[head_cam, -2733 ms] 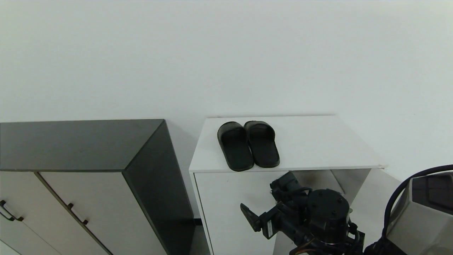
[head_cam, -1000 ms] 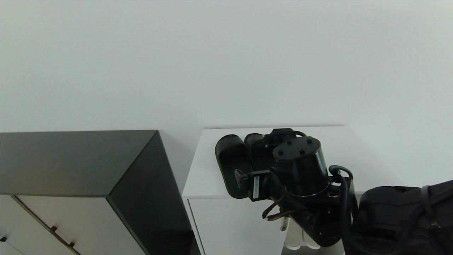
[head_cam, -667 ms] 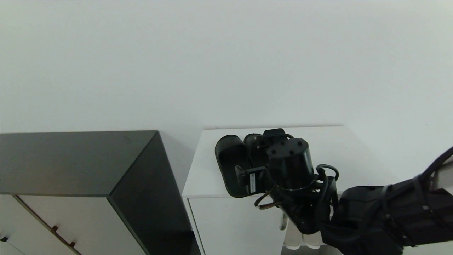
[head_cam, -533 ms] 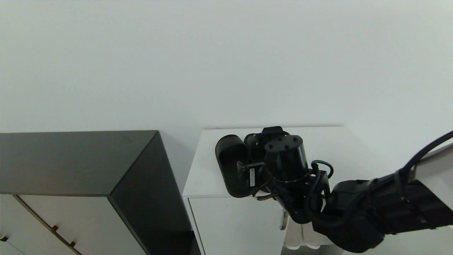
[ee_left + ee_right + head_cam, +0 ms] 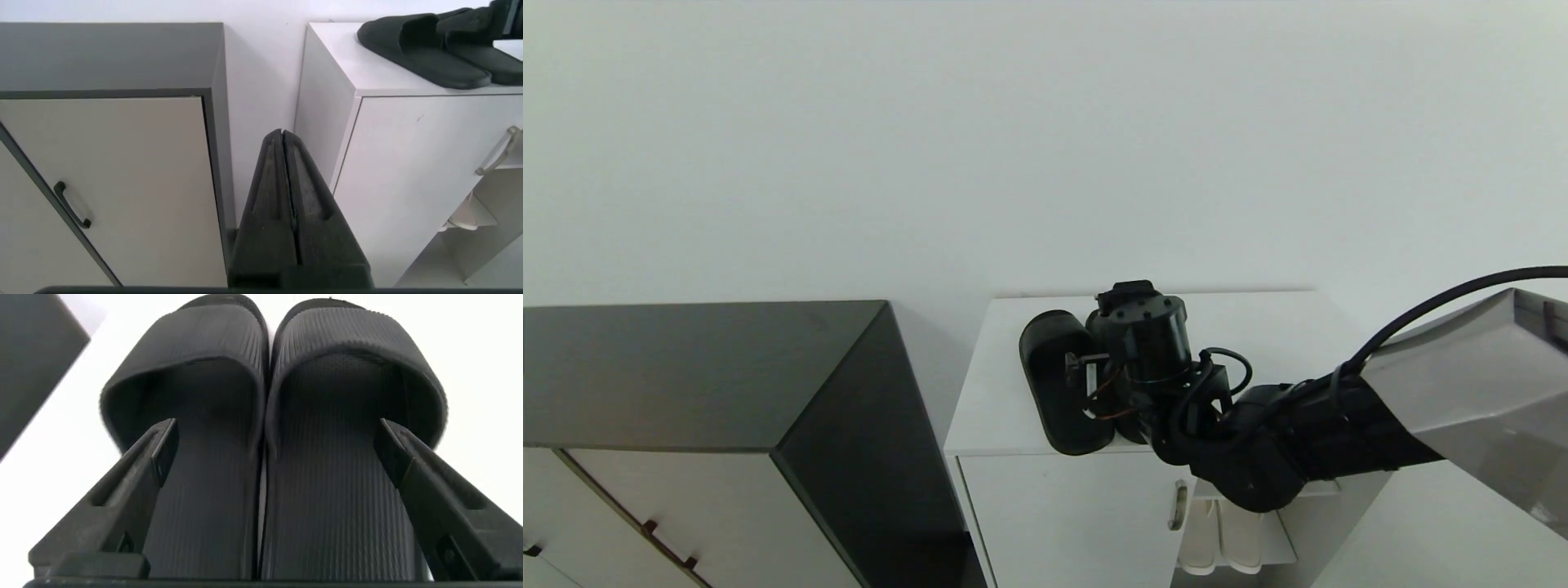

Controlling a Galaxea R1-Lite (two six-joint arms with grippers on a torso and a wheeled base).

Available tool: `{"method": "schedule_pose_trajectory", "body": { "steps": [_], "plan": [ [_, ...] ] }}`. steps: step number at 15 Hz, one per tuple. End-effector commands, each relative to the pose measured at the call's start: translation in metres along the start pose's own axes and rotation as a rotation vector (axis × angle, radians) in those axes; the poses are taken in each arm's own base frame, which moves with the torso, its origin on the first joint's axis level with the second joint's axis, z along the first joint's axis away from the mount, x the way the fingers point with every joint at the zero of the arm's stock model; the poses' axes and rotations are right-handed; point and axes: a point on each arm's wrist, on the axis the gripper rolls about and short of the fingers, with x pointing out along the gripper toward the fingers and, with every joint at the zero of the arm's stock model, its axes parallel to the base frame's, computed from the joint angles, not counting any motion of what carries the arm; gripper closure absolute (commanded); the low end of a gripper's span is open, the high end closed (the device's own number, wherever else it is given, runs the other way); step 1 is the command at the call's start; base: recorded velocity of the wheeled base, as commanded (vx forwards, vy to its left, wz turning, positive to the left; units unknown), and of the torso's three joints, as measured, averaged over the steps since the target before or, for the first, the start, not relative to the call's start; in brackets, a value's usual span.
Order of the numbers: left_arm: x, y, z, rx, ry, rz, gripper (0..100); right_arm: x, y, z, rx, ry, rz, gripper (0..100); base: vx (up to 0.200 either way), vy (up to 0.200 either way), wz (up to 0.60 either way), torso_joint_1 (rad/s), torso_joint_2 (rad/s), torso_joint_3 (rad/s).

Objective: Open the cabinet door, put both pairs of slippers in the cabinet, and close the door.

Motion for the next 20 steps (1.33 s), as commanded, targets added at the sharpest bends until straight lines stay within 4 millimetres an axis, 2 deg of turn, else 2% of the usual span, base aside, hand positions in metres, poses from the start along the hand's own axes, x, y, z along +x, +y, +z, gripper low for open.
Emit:
{"method": "schedule_pose_trajectory", "body": {
  "steps": [1, 4, 7, 8, 13, 15, 18, 20],
  "plan": [
    [0.0, 0.0, 0.0, 0.0, 0.001, 0.0, 100, 0.013, 0.007, -0.007, -0.009, 0.014, 0.0, 0, 0.0, 0.0, 0.0, 0.0, 0.0, 0.0],
    [0.0, 0.0, 0.0, 0.0, 0.001, 0.0, 100, 0.032, 0.013, -0.011, -0.004, 0.007, -0.007, 0, 0.0, 0.0, 0.0, 0.0, 0.0, 0.0],
    [0.0, 0.0, 0.0, 0.0, 0.001, 0.002, 100, 0.051, 0.007, -0.004, 0.009, -0.001, -0.039, 0, 0.0, 0.0, 0.0, 0.0, 0.0, 0.0],
    [0.0, 0.0, 0.0, -0.002, 0.001, 0.002, 100, 0.053, 0.006, -0.003, 0.01, -0.004, -0.043, 100, 0.0, 0.0, 0.0, 0.0, 0.0, 0.0],
    [0.0, 0.0, 0.0, -0.002, 0.001, 0.002, 100, 0.054, 0.01, -0.002, 0.013, -0.012, -0.039, 100, 0.0, 0.0, 0.0, 0.0, 0.0, 0.0],
    [0.0, 0.0, 0.0, -0.002, 0.001, 0.002, 100, 0.047, 0.014, 0.002, 0.014, -0.019, -0.027, 100, 0.0, 0.0, 0.0, 0.0, 0.0, 0.0],
    [0.0, 0.0, 0.0, -0.003, 0.001, 0.003, 100, 0.026, 0.016, 0.012, 0.013, -0.024, -0.004, 100, 0.0, 0.0, 0.0, 0.0, 0.0, 0.0],
    [0.0, 0.0, 0.0, -0.003, 0.001, 0.003, 100, 0.003, 0.006, 0.021, 0.012, -0.016, 0.009, 100, 0.0, 0.0, 0.0, 0.0, 0.0, 0.0]
  ]
}}
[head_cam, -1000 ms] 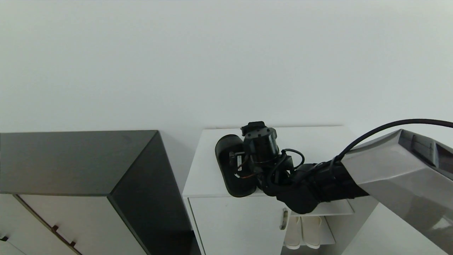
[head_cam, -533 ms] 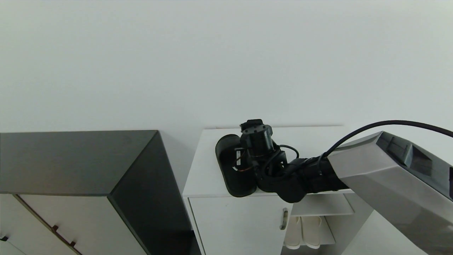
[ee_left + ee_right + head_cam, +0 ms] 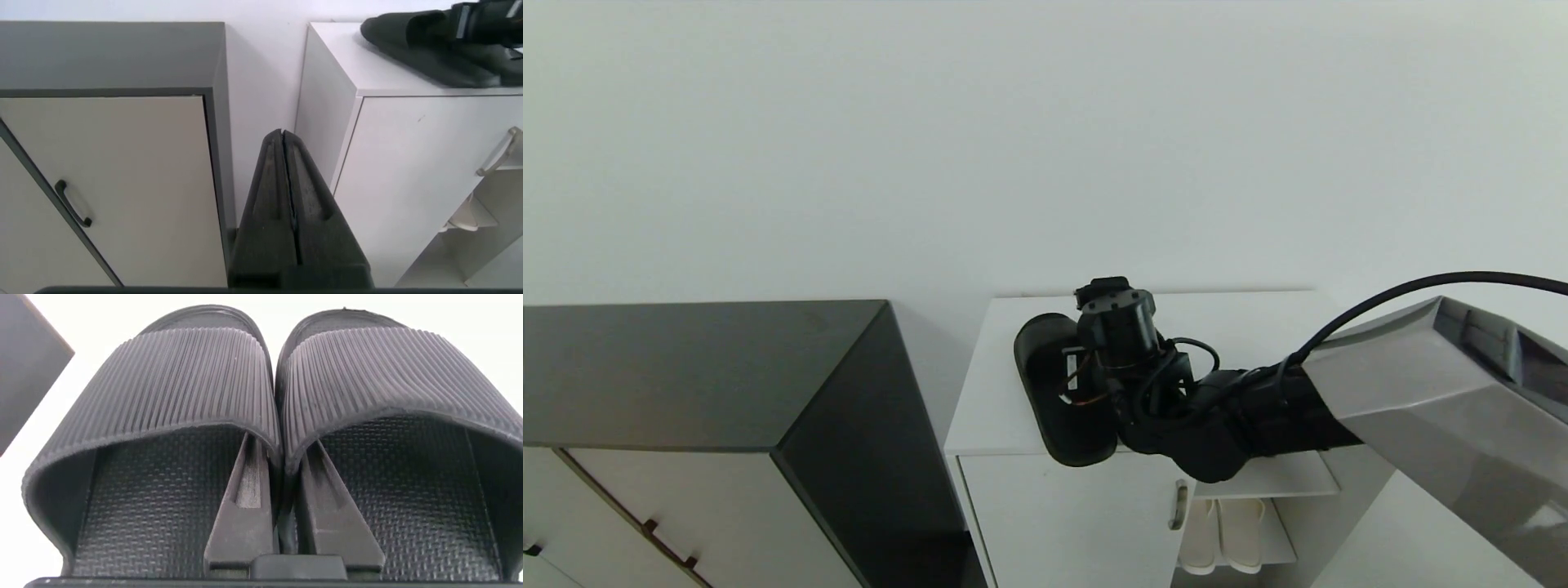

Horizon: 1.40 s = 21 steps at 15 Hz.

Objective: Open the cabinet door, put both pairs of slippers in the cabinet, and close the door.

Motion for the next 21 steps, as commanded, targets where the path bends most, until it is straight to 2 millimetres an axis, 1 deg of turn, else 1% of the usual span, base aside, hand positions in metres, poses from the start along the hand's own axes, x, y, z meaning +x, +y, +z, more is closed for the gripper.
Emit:
{"method": "schedule_pose_trajectory", "body": {
  "steps": [1, 2, 3, 5, 6, 7, 8, 9, 10, 16, 21],
  "plan": [
    [0.0, 0.0, 0.0, -0.001, 0.001, 0.0, 100, -0.042, -0.015, 0.02, 0.008, -0.008, 0.046, 100, 0.0, 0.0, 0.0, 0.0, 0.0, 0.0],
    [0.0, 0.0, 0.0, -0.001, 0.001, 0.002, 100, -0.061, -0.024, 0.024, 0.014, -0.008, 0.1, 100, 0.0, 0.0, 0.0, 0.0, 0.0, 0.0],
    [0.0, 0.0, 0.0, -0.001, 0.001, 0.002, 100, -0.09, -0.038, 0.024, 0.006, 0.011, 0.181, 100, 0.0, 0.0, 0.0, 0.0, 0.0, 0.0],
    [0.0, 0.0, 0.0, -0.001, 0.001, 0.002, 100, -0.122, -0.056, 0.025, -0.004, 0.029, 0.243, 100, 0.0, 0.0, 0.0, 0.0, 0.0, 0.0],
    [0.0, 0.0, 0.0, -0.001, 0.001, 0.002, 100, -0.144, -0.069, 0.026, -0.031, 0.027, 0.278, 100, 0.0, 0.0, 0.0, 0.0, 0.0, 0.0],
    [0.0, 0.0, 0.0, -0.001, 0.001, 0.002, 100, -0.164, -0.079, 0.032, -0.065, 0.0, 0.299, 100, 0.0, 0.0, 0.0, 0.0, 0.0, 0.0],
    [0.0, 0.0, 0.0, -0.001, 0.001, 0.0, 100, -0.175, -0.085, 0.035, -0.087, -0.016, 0.303, 100, 0.0, 0.0, 0.0, 0.0, 0.0, 0.0],
    [0.0, 0.0, 0.0, -0.001, 0.001, 0.002, 100, -0.182, -0.087, 0.031, -0.104, -0.004, 0.308, 100, 0.0, 0.0, 0.0, 0.0, 0.0, 0.0],
    [0.0, 0.0, 0.0, -0.001, 0.001, 0.0, 100, -0.184, -0.086, 0.028, -0.108, 0.004, 0.31, 100, 0.0, 0.0, 0.0, 0.0, 0.0, 0.0],
    [0.0, 0.0, 0.0, -0.001, 0.001, 0.0, 100, -0.181, -0.085, 0.022, -0.114, 0.027, 0.307, 100, 0.0, 0.0, 0.0, 0.0, 0.0, 0.0],
    [0.0, 0.0, 0.0, -0.002, 0.001, -0.001, 100, -0.178, -0.083, 0.02, -0.116, 0.029, 0.291, 100, -0.2, 0.0, 0.0, 0.003, 0.0, 0.0]
  ]
}}
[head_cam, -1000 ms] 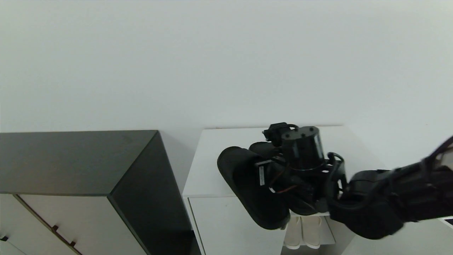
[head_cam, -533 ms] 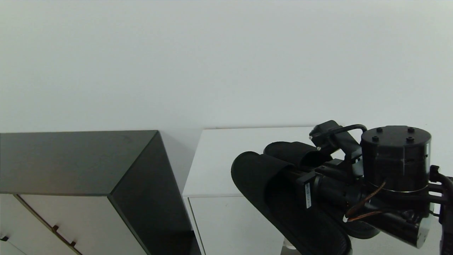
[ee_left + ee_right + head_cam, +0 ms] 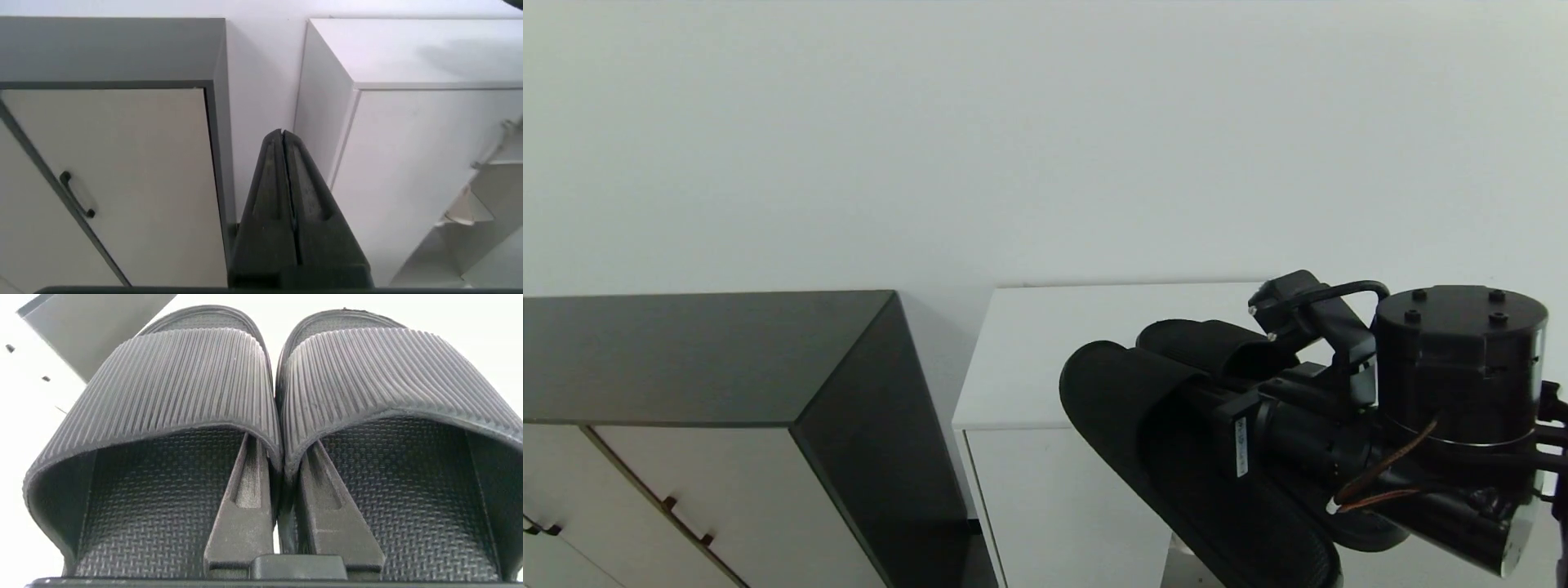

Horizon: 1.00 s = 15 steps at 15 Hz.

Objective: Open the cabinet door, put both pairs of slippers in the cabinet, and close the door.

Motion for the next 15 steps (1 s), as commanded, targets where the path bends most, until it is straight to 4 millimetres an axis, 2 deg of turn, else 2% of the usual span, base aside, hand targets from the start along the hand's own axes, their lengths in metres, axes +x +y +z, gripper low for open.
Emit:
{"method": "schedule_pose_trajectory", "body": {
  "steps": [1, 5, 15],
  "plan": [
    [0.0001, 0.0, 0.0001, 0.0, 0.001, 0.0, 100, 0.0035, 0.0008, -0.0035, -0.005, 0.016, -0.002, 100, -0.2, 0.0, 0.0, -0.017, 0.0, 0.002],
    [0.0001, 0.0, 0.0001, 0.0, 0.001, 0.0, 100, 0.0081, 0.0016, -0.0072, -0.009, 0.03, -0.01, 100, -0.2, 0.0, 0.0, 0.004, 0.0, 0.001],
    [0.0001, 0.0, 0.0001, 0.003, 0.001, -0.001, 100, 0.0093, 0.0017, -0.008, -0.01, 0.032, -0.016, 100, 0.0, 0.0, 0.0, 0.0, 0.0, 0.0]
  ]
}}
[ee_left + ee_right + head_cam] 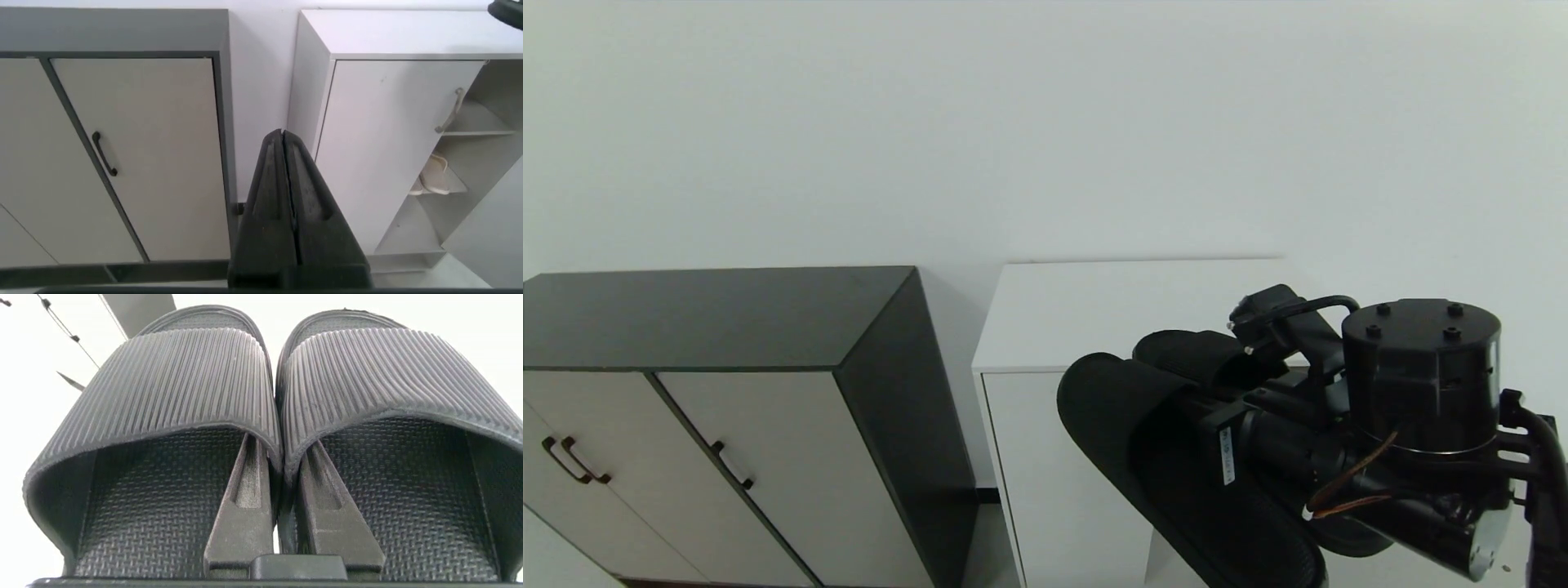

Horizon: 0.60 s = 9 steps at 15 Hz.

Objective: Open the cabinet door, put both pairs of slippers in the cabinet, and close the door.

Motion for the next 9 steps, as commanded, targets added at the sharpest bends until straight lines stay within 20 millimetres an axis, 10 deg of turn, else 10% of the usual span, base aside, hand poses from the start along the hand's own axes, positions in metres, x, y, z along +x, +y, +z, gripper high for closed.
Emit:
{"method": "schedule_pose_trajectory", "body": {
  "steps": [1, 9],
  "plan": [
    [0.0001, 0.0, 0.0001, 0.001, 0.001, 0.001, 100, 0.0016, 0.0003, -0.0008, -0.001, 0.004, -0.002, 100, 0.0, 0.0, 0.0, 0.0, 0.0, 0.0],
    [0.0001, -0.0001, 0.0001, 0.002, 0.001, -0.005, 100, -0.0011, 0.0009, 0.0004, -0.001, -0.002, 0.001, 100, 0.0, -0.2, 0.0, 0.004, 0.0, 0.001]
  ]
}}
